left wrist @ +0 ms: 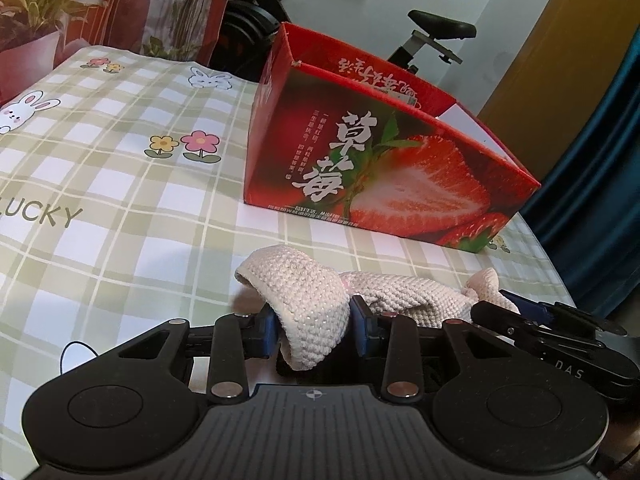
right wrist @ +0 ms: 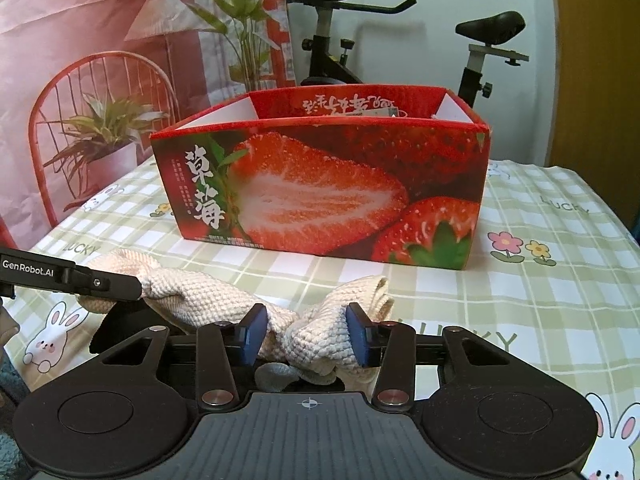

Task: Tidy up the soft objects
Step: 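Lower both grippers onto the beige knit cloth and grip it, then lift the beige knit cloth with both grippers and carry it over the box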

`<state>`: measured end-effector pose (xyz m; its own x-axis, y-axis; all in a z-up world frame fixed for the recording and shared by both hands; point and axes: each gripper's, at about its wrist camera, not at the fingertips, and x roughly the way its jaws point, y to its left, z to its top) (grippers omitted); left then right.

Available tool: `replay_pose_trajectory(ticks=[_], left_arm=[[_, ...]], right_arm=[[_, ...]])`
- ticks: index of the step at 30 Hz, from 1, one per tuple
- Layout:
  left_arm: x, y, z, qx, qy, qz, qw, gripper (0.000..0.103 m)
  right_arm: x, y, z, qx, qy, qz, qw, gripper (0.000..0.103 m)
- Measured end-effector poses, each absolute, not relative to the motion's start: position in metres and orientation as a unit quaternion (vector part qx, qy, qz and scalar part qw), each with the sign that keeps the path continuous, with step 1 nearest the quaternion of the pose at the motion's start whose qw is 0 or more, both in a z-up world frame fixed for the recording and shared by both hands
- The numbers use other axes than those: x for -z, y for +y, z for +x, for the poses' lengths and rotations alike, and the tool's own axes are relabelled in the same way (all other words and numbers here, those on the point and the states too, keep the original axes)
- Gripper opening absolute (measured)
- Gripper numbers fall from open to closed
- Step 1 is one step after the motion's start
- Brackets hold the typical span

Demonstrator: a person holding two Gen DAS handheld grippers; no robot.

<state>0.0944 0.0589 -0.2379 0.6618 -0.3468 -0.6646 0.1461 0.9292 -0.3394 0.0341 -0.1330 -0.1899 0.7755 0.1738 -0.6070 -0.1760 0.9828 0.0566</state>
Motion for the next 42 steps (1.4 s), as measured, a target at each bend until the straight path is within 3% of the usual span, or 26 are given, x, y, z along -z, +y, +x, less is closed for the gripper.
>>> replay_pose_trajectory(ticks=[7,15,20,24,26,29,31,35,42], left_arm=[[0.23,0.057,0.09,0.146,0.374,-0.118,0.908,0.038],[0.233,0.059,0.09,0.143,0.381,-0.12,0.906,0.036],[0.237,0.06,0.092,0.141,0.387,-0.125,0.903,0.036],[0.24,0.062,0.093,0.14,0.391,-0.129,0.901,0.035],[0.239,0.061,0.093,0.14,0.39,-0.128,0.901,0.035],[0.239,0.061,0.093,0.14,0.39,-0.127,0.901,0.035],[0.239,0.061,0.093,0.14,0.389,-0.127,0.902,0.035],[0.237,0.06,0.092,0.145,0.383,-0.125,0.904,0.033],[0.223,0.062,0.089,0.154,0.36,-0.122,0.912,0.031]], right_arm=[[0.184,-0.135,0.031,-0.094,0.311,0.0,0.946,0.028],[0.189,-0.141,0.033,-0.086,0.324,0.021,0.942,0.027],[0.194,-0.144,0.035,-0.07,0.331,0.03,0.941,0.043],[0.197,-0.15,0.036,-0.061,0.335,0.048,0.939,0.049],[0.198,-0.153,0.037,-0.049,0.339,0.056,0.938,0.059],[0.2,-0.16,0.037,-0.044,0.342,0.081,0.935,0.059],[0.202,-0.164,0.037,-0.047,0.347,0.1,0.931,0.057],[0.201,-0.165,0.036,-0.064,0.346,0.116,0.929,0.028],[0.181,-0.163,0.034,-0.079,0.311,0.103,0.941,0.025]])
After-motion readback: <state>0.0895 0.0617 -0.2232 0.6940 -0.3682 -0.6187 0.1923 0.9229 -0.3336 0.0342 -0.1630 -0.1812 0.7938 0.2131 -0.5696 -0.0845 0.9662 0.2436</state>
